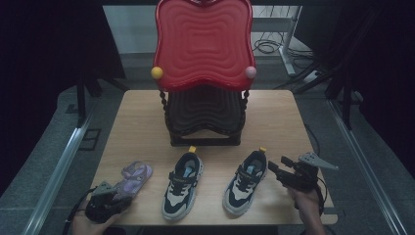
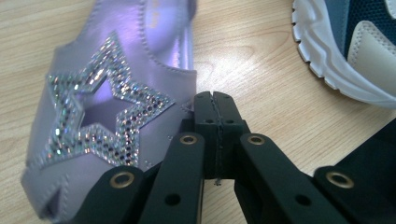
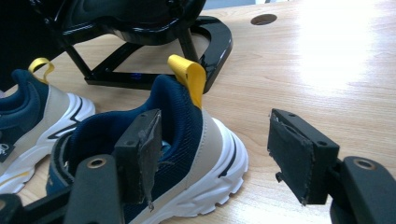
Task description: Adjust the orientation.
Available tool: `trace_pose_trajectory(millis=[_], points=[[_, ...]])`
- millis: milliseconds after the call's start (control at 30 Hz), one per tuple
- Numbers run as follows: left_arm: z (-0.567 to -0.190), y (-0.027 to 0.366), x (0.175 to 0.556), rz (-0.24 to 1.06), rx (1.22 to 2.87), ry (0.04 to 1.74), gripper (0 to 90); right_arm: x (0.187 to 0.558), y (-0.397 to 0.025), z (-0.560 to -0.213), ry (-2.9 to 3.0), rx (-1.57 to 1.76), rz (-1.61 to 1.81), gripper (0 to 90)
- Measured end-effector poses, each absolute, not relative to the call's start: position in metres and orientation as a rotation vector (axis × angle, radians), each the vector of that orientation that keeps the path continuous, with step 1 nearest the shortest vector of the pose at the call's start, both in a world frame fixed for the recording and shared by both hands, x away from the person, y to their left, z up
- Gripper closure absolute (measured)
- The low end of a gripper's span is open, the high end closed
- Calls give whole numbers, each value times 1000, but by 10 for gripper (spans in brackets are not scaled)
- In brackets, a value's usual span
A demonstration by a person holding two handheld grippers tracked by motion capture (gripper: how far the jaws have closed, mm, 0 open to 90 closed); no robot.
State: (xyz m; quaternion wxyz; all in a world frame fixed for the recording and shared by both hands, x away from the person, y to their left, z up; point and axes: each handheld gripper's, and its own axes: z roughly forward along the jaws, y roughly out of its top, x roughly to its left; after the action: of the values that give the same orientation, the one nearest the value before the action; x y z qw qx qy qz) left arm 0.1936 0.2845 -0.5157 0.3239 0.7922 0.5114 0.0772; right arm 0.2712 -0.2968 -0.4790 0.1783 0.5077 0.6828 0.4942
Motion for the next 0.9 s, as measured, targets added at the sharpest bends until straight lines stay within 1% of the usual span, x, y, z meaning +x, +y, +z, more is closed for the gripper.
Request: trace_pose_trajectory(millis=[167,400,733,900], points=[[-515,293,192,199,2038,1361,900,271,-299,-479,1912,1457,1395,359],[-516,294,192,199,2039,1366,900,272,-300,-480,1908,1462,1397,359],[-516,296,191,250,2041,1379,900,271,-304,-479,1892,1478,1405,360],[-517,297,191,252,2041,1379,900,271,-304,-477,1891,1485,1439,361]])
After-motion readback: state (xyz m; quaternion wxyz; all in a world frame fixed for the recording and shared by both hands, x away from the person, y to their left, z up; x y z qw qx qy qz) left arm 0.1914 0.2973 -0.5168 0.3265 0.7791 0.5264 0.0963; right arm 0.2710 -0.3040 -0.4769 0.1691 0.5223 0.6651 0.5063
